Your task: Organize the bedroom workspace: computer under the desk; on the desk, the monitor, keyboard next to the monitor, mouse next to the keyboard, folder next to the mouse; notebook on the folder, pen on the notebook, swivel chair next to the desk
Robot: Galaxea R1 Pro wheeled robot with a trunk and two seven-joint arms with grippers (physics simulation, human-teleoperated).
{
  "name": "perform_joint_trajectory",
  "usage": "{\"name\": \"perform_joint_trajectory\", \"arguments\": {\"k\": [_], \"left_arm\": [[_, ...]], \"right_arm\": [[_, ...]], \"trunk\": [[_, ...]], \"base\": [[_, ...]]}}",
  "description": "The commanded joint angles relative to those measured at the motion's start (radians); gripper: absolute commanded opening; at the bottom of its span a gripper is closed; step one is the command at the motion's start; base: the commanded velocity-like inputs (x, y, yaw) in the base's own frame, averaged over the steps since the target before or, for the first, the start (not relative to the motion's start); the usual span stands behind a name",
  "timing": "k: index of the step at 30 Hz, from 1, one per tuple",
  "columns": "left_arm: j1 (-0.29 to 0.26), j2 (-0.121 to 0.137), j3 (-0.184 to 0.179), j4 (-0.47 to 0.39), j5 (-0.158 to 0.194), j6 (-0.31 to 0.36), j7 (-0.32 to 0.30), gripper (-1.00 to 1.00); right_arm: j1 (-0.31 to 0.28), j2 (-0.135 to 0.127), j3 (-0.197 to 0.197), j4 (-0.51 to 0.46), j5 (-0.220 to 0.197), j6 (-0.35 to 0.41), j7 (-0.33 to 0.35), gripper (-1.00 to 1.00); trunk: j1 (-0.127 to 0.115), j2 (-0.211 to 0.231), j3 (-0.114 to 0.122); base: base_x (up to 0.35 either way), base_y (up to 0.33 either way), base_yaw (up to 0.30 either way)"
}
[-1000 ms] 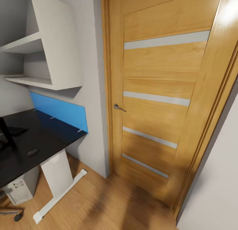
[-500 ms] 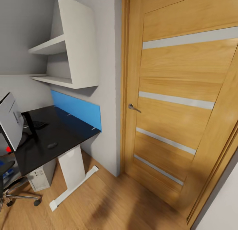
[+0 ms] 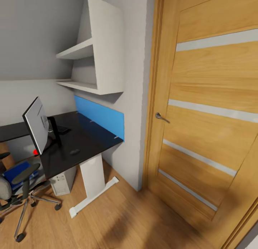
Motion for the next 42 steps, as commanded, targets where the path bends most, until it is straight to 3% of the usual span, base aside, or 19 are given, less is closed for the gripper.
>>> {"name": "perform_joint_trajectory", "arguments": {"k": [1, 42], "left_arm": [[0.0, 0.0, -0.001, -0.001, 0.006, -0.001, 0.0, 1.0], [0.0, 0.0, -0.001, -0.001, 0.007, -0.004, 0.0, 1.0]], "right_arm": [[-0.001, 0.0, 0.0, 0.001, 0.004, -0.002, -0.005, 1.0], [-0.001, 0.0, 0.0, 0.001, 0.004, -0.002, -0.006, 1.0]], "trunk": [[0.0, -0.001, -0.001], [0.0, -0.001, -0.016]], "base": [[0.0, 0.0, 0.277], [0.0, 0.0, 0.277]]}}
